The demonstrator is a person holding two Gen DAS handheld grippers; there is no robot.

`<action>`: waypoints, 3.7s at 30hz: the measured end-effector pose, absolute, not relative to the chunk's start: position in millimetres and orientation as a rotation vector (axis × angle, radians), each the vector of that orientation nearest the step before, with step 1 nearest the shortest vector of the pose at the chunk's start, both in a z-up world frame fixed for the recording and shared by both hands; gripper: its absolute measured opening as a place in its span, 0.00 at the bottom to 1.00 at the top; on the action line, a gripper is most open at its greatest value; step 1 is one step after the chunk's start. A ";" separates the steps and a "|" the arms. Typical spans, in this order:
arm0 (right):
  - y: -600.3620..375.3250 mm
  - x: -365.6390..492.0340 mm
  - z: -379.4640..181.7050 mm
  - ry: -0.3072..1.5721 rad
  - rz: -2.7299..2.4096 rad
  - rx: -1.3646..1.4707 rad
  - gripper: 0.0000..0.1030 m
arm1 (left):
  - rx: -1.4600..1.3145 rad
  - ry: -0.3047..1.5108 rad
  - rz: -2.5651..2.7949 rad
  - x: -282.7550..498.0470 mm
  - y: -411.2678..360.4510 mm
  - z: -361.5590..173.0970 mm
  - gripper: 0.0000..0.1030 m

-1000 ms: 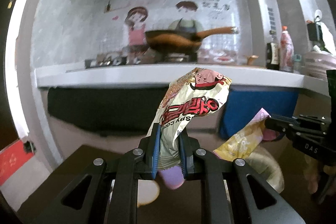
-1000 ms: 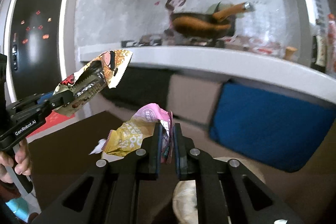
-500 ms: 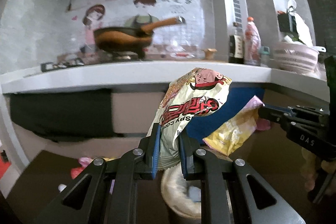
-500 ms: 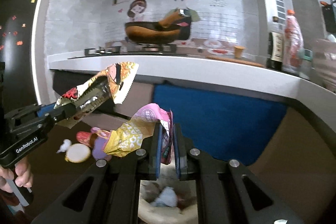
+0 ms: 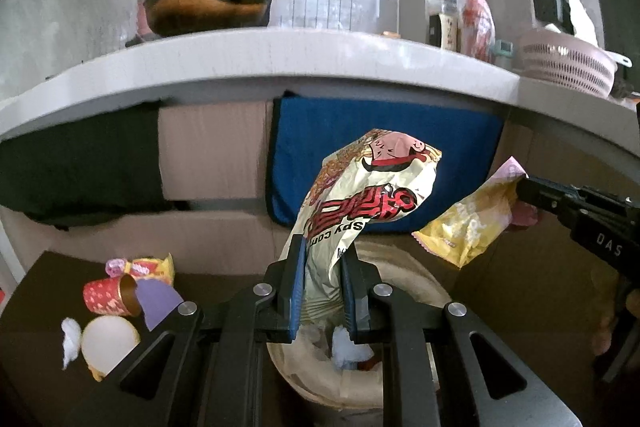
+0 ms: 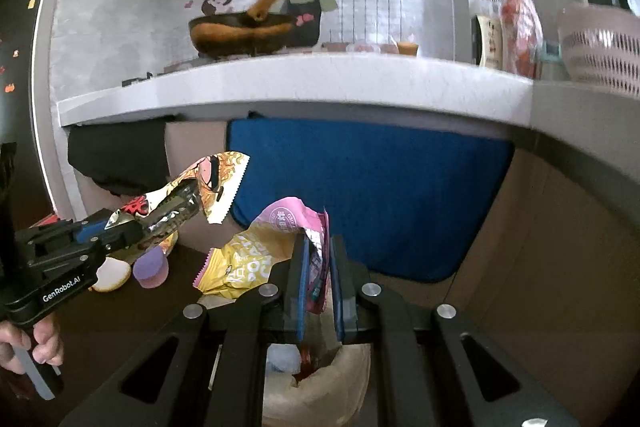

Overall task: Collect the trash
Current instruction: 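Carry both wrappers over the bin and open both grippers to drop them, then grasp the white tissue with the left gripper while the right gripper reaches toward the purple eggplant sponge, then close the right gripper on the purple eggplant sponge and lift it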

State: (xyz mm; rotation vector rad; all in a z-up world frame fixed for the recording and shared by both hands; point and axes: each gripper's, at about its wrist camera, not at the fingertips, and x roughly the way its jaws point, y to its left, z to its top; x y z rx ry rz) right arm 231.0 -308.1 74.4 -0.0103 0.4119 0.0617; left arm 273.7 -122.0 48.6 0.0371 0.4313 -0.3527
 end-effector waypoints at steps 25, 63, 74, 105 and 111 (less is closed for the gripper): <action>-306.8 296.1 -29.4 0.653 0.103 0.106 0.34 | -0.108 0.691 -0.487 344.0 -110.3 -49.7 0.45; -94.0 327.7 -47.2 0.713 0.434 -0.012 0.48 | -0.368 0.778 0.007 322.0 212.3 -59.7 0.45; -67.5 347.2 -72.5 0.766 0.475 -0.012 0.48 | -0.381 0.870 0.057 379.2 222.0 -92.1 0.36; 23.8 403.0 -71.5 0.696 0.592 -0.024 0.50 | -0.377 0.804 0.008 250.7 261.1 -68.3 0.23; 59.6 387.8 -74.6 0.734 0.625 -0.145 0.50 | -0.394 0.807 -0.007 242.6 262.2 -72.1 0.23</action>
